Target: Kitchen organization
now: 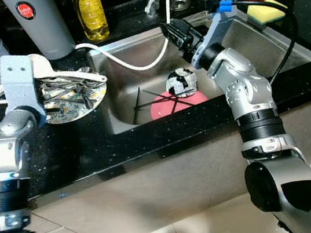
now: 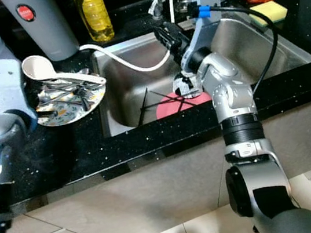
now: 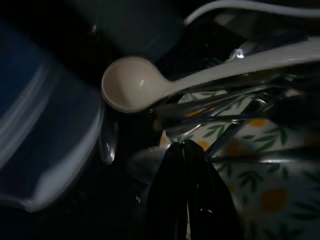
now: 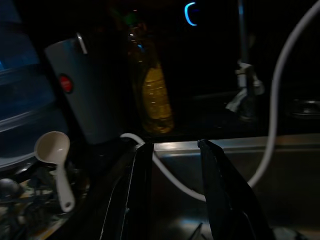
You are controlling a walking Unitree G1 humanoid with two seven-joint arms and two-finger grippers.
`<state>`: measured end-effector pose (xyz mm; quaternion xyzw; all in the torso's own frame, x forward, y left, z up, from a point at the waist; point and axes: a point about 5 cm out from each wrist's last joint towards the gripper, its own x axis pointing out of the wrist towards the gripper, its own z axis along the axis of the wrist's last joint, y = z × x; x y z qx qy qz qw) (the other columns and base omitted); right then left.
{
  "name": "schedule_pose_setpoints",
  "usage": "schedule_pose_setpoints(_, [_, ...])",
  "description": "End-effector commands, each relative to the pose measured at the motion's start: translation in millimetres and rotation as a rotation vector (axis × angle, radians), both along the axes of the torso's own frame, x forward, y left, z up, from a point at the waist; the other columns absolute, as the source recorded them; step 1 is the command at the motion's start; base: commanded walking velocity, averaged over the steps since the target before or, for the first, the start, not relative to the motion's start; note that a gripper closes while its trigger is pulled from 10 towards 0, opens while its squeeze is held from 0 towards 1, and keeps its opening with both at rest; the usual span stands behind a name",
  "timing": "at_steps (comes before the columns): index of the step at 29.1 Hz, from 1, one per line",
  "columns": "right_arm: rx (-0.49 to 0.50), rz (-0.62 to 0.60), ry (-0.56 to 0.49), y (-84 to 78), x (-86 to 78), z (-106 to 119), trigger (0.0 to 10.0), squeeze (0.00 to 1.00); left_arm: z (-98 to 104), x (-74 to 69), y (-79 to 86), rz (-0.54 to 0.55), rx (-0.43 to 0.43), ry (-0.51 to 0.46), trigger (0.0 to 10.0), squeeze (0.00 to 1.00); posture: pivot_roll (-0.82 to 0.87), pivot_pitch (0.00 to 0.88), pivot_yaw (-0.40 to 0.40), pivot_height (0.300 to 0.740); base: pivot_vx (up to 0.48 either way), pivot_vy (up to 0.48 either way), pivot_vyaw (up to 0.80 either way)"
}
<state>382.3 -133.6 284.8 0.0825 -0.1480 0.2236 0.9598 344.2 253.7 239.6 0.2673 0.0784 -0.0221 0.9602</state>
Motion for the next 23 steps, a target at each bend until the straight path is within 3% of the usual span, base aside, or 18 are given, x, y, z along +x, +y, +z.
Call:
schedule_pose_setpoints(1, [-0.011, -0.011, -0.035, 0.4, -2.9, 4.3, 10.0, 0.0, 4.3, 2.5, 15.3, -0.04, 0.096, 0.046, 10.0, 0.0, -0.02, 0.052, 0.1, 0.74, 0.0, 0.0, 0.0])
schedule_pose_setpoints(5, [-0.017, -0.023, -0.052, 0.1, -3.7, 7.1, 10.0, 0.0, 5.3, 6.9, 22.2, -0.083, 0.152, 0.091, 10.0, 0.0, -0.02, 0.057, 0.104, 0.74, 0.0, 0.0, 0.0])
schedule_pose_setpoints(6, [-0.03, -0.034, -0.079, -1.1, -4.9, 12.9, 10.0, 0.0, 7.0, 16.7, 21.5, -0.156, 0.216, 0.112, 10.0, 0.0, -0.02, 0.07, 0.104, 0.74, 0.0, 0.0, 0.0])
schedule_pose_setpoints(10, [-0.04, -0.041, -0.099, -2.1, -6.0, 17.6, 10.0, 0.0, 9.0, 24.4, 20.3, -0.192, 0.299, 0.118, 10.0, 0.0, -0.03, 0.077, 0.108, 0.74, 0.0, 0.0, 0.0])
schedule_pose_setpoints(12, [-0.056, -0.047, -0.123, -3.2, -8.1, 22.9, 10.0, 0.0, 12.5, 32.2, 14.1, -0.237, 0.486, 0.112, 10.0, 0.0, -0.04, 0.087, 0.116, 0.74, 0.0, 0.0, 0.0])
schedule_pose_setpoints(13, [-0.056, -0.047, -0.123, -3.2, -8.1, 22.9, 10.0, 0.0, 12.5, 32.2, 14.1, -0.237, 0.486, 0.112, 10.0, 0.0, -0.04, 0.087, 0.116, 0.74, 0.0, 0.0, 0.0])
schedule_pose_setpoints(15, [-0.062, -0.054, -0.141, -4.8, -10.7, 27.6, 10.0, 0.0, 14.3, 39.4, 3.8, -0.315, 0.62, 0.139, 10.0, 0.0, -0.05, 0.1, 0.129, 0.74, 0.0, 0.0, 0.0])
schedule_pose_setpoints(18, [-0.057, -0.062, -0.15, -6.3, -13.1, 29.4, 10.0, 0.0, 14.6, 45.8, -4.8, -0.356, 0.673, 0.162, 10.0, 0.0, -0.06, 0.106, 0.136, 0.74, 0.0, 0.0, 0.0])
schedule_pose_setpoints(19, [-0.056, -0.066, -0.151, -6.8, -14.2, 29.2, 10.0, 0.0, 15.2, 49.5, -10.4, -0.367, 0.69, 0.159, 10.0, 0.13, -0.07, 0.11, 0.14, 0.74, 0.0, 0.0, 0.0])
schedule_pose_setpoints(20, [-0.056, -0.066, -0.151, -6.8, -14.2, 29.2, 10.0, 0.0, 15.2, 49.5, -10.4, -0.367, 0.69, 0.159, 10.0, 0.13, -0.07, 0.11, 0.14, 0.74, 0.0, 0.0, 0.0])
schedule_pose_setpoints(21, [-0.056, -0.07, -0.151, -7.2, -15.2, 28.8, 10.0, 0.0, 15.6, 52.2, -15.8, -0.381, 0.696, 0.16, 10.0, 1.0, -0.08, 0.115, 0.144, 0.74, 0.0, 0.0, 0.0])
schedule_pose_setpoints(23, [-0.058, -0.073, -0.151, -7.5, -16.2, 28.3, 10.0, 0.0, 16.3, 54.7, -20.6, -0.405, 0.708, 0.167, 10.0, 1.0, -0.08, 0.118, 0.149, 0.74, 0.0, 0.0, 0.0])
